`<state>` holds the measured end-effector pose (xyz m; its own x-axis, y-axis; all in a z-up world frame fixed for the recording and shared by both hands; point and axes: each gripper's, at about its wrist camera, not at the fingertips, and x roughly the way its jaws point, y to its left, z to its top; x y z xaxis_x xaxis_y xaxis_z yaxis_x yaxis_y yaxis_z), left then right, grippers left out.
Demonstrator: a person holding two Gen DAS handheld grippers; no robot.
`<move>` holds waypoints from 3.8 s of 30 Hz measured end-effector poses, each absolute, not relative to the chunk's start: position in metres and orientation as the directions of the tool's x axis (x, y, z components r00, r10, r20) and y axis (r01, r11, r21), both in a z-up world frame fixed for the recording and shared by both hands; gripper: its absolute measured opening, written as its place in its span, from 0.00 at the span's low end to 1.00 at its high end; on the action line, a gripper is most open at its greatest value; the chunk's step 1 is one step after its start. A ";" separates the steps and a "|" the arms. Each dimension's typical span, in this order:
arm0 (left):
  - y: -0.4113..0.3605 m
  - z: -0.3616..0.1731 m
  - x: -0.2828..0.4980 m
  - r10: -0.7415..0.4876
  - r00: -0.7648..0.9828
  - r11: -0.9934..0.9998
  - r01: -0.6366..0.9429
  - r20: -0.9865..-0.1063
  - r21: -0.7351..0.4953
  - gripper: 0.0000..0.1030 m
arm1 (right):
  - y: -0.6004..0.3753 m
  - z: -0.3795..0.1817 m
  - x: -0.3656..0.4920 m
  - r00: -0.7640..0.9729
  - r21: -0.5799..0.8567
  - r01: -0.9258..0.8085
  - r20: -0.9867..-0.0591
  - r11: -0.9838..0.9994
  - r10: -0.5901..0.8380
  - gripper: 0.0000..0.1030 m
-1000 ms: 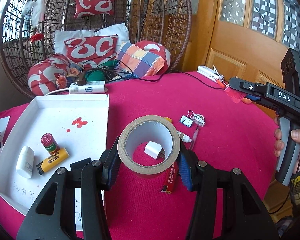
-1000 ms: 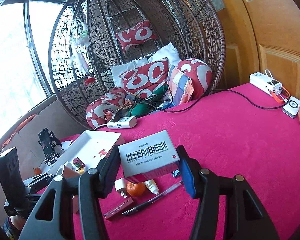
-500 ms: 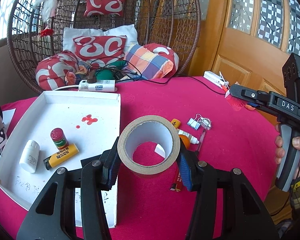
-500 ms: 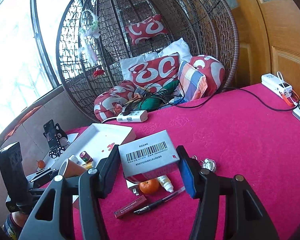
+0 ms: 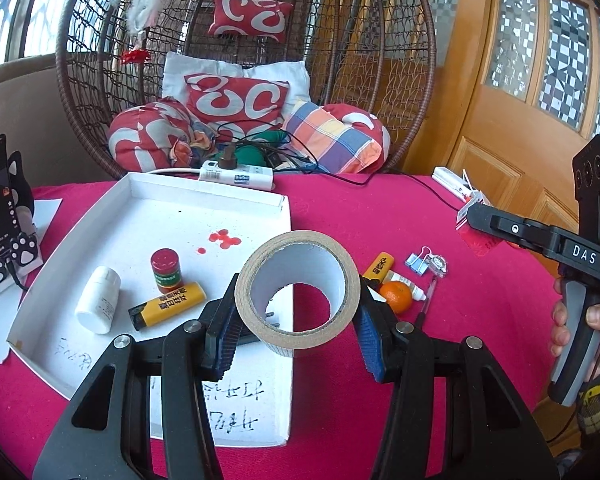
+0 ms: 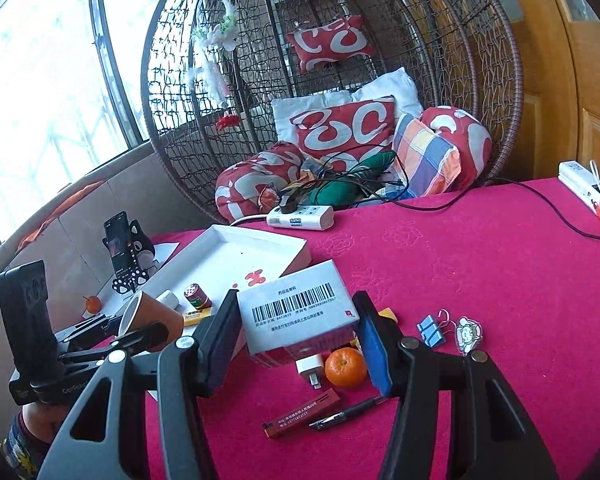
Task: Organize rigid objects
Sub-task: 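Carry the tape roll into the tray with the left tool while the right tool releases the box there, then move both open tools back from the tray toward the remaining table items, then grasp the white charger plug with the left tool while the right tool grasps the cartoon keychain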
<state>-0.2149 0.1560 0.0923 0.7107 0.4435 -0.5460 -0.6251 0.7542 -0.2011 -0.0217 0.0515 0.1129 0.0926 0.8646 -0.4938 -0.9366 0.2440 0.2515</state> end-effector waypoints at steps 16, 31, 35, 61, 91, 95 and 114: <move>0.256 0.102 -0.290 0.638 0.549 0.528 -0.822 -0.540 -0.211 0.49 | 0.135 0.098 -0.077 -0.060 0.209 -0.975 -0.589 0.081 0.806 0.54; 0.281 0.065 -0.265 0.611 0.485 0.473 -0.858 -0.626 -0.202 0.50 | 0.225 0.053 -0.106 -0.048 0.149 -0.986 -0.682 0.074 0.729 0.55; 0.280 0.072 -0.270 0.649 0.465 0.446 -0.874 -0.602 -0.195 0.86 | 0.222 0.052 -0.111 -0.034 0.141 -0.987 -0.670 0.082 0.742 0.76; 0.225 0.095 -0.240 0.667 0.510 0.522 -0.840 -0.543 -0.148 1.00 | 0.175 0.068 -0.077 0.133 0.104 -0.963 -0.614 0.247 0.778 1.00; 0.151 0.021 -0.056 0.362 0.488 0.893 -0.427 -0.794 0.145 0.93 | -0.012 0.022 0.114 0.354 0.377 -0.633 -0.636 0.676 0.686 1.00; 0.146 0.017 -0.045 0.330 0.488 0.915 -0.376 -0.808 0.146 0.82 | -0.010 0.025 0.114 0.343 0.369 -0.662 -0.624 0.652 0.702 1.00; 0.151 0.006 -0.050 0.245 0.507 0.918 -0.395 -0.826 0.030 0.43 | 0.069 0.013 0.102 0.272 0.114 -0.856 -0.730 0.505 0.627 0.39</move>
<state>-0.0505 0.1508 0.0062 0.5073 0.2447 -0.8263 -0.3946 0.9184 0.0296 0.1018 0.0687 0.0128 0.2720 0.6268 -0.7302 -0.8557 0.5047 0.1145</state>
